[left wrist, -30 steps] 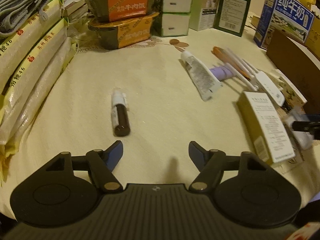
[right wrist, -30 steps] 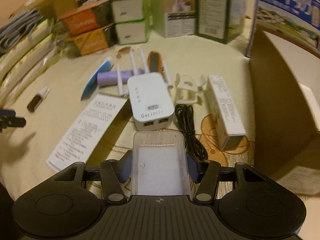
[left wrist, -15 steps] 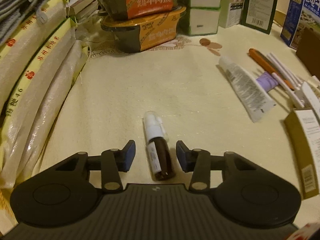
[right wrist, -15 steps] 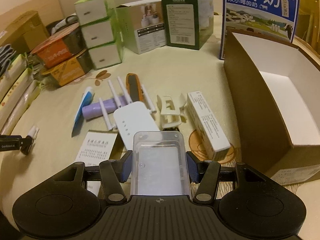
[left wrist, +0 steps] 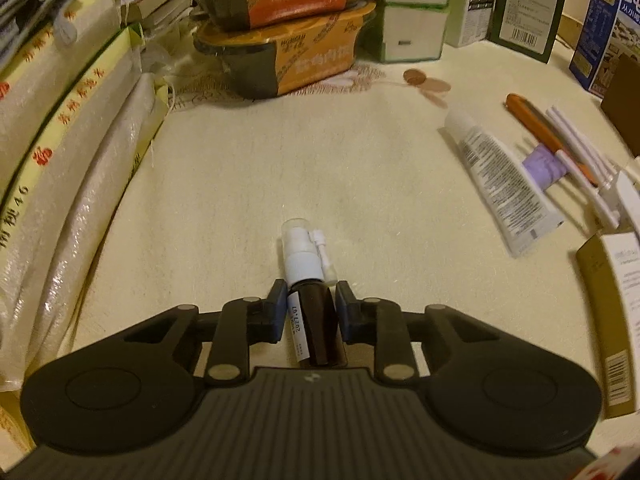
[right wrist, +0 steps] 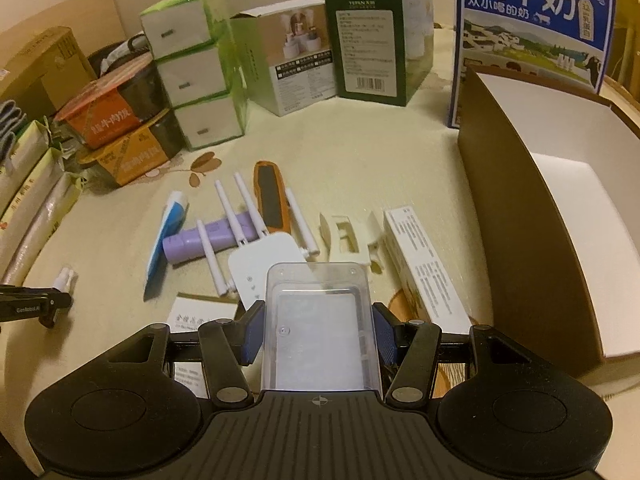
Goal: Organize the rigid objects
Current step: 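Close right tool on the clear plastic box while left tool grasps the brown spray bottle, then carry both items into the brown shoebox and open both tools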
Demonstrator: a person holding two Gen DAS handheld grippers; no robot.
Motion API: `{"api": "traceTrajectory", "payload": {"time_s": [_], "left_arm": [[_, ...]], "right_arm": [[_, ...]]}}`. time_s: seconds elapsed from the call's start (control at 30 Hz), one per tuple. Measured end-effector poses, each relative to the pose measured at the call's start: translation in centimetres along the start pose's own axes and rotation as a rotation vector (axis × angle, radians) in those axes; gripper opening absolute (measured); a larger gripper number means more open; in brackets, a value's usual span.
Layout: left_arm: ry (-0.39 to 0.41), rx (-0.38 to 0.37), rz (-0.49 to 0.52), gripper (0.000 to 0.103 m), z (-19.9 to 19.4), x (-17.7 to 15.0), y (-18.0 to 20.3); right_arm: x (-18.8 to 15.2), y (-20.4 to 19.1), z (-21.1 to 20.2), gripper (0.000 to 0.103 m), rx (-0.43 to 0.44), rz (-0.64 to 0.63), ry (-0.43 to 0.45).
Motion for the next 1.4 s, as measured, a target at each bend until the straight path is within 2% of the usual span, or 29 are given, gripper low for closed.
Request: {"api": "traceTrajectory", "payload": {"time_s": [0.2,0.33,0.5,0.7,0.83,0.93,1.13,1.4], "left_arm": [[0.064,-0.037,0.016,0.022,-4.6,2.2,2.8],[0.137,-0.101,0.05,0.022,-8.6,4.3,6.7],[0.223,-0.24,0.118,0.022,-13.6,6.6,13.4],[0.29,-0.41,0.191,0.022,-18.8,8.6,22.7],[0.289,-0.495,0.236,0.022,-21.0,9.1,28.5],[0.291,-0.528,0.273,0.022,-22.0,9.4,32.5],[0.246,-0.553,0.336,0.022,-22.2,9.3,38.9],[0.178,-0.53,0.402,0.022,-19.8,7.8,43.6]], "right_arm": [[1.1,0.5,-1.9,0.052,0.04,0.001,0.033],[2.0,1.3,-4.4,0.052,0.051,-0.003,0.077],[2.7,4.0,-8.5,0.052,0.027,0.008,0.138],[3.3,8.6,-13.6,0.052,-0.041,0.039,0.198],[3.4,12.5,-16.3,0.052,-0.092,0.079,0.226],[3.3,15.3,-17.7,0.052,-0.114,0.109,0.238],[2.9,19.5,-17.7,0.052,-0.146,0.137,0.207],[2.3,23.6,-15.8,0.052,-0.149,0.16,0.155]]}}
Point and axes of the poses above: each gripper's, at about its wrist camera, not at the fingertips, and z roughly the way its jaws point, y to its right, x to its top, the point moved 4 cm from there along z, roughly the way its jaws point, and after that the axes turned 14 degrees about x, right-handed, at the moved point
